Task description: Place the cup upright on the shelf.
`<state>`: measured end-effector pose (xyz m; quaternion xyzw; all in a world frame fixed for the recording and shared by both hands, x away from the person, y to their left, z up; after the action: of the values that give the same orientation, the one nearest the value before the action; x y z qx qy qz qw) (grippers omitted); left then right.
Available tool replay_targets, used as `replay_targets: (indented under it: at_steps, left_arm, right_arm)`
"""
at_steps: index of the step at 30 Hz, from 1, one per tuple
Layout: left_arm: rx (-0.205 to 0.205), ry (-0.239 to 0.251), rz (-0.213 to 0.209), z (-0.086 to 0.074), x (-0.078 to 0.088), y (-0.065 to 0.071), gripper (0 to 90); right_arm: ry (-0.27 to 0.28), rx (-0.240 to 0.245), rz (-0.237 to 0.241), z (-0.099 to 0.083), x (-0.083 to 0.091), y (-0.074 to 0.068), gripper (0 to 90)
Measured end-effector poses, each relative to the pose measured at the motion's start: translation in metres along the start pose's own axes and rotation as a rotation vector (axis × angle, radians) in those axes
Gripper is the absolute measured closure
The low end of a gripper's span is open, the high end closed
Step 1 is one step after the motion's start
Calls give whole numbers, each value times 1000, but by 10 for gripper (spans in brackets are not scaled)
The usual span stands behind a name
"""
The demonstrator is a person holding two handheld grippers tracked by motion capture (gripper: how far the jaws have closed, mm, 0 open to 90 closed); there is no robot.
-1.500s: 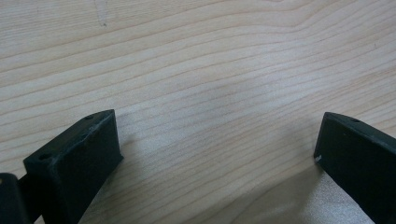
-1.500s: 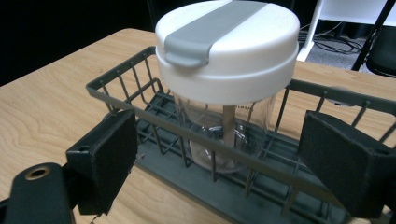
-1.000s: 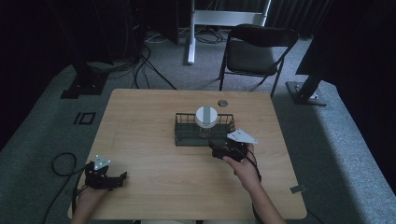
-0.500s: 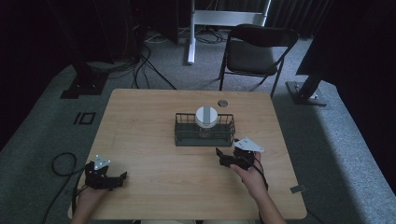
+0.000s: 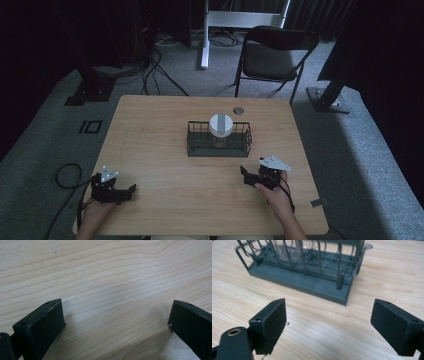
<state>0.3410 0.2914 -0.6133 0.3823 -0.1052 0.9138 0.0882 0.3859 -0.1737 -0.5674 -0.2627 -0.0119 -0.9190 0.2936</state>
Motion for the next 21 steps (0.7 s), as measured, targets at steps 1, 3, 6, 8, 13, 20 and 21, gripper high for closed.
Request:
replay_targets:
  at_steps: [1,3,6,8,13,20,21]
  left_arm:
    - [0,0,0,0,0,0,5]
    - [0,0,0,0,0,0,5]
    - [-2,-1,0,0,0,0,6]
    - [-1,0,0,0,0,0,6]
    - [-1,0,0,0,0,0,6]
    - [-2,0,0,0,0,0,6]
    - [-1,1,0,0,0,0,5]
  right_arm:
    - [-5,-4,-1,-3,1,1,128]
    - [-10,-14,-10,-7,2,5,127]
    - [-19,-27,-26,-13,4,11,127]
    - [-22,-37,-38,-16,6,16,127]
    - [-44,-61,-74,-26,10,28,126]
    - [-72,-93,-119,-37,15,45,126]
    - [-75,-92,-126,-38,15,47,126]
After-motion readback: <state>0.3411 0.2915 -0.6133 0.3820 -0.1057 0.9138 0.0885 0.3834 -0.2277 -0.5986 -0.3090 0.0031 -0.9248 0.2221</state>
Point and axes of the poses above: each handheld gripper's, and its own axes: x roughly backward along the jaws, z roughly out of its top, y roughly to its right, the point moved 9 cm from there along -x, roughly forward along the jaws, and after that the axes turned 9 degrees about z, right-handed, at the moved point
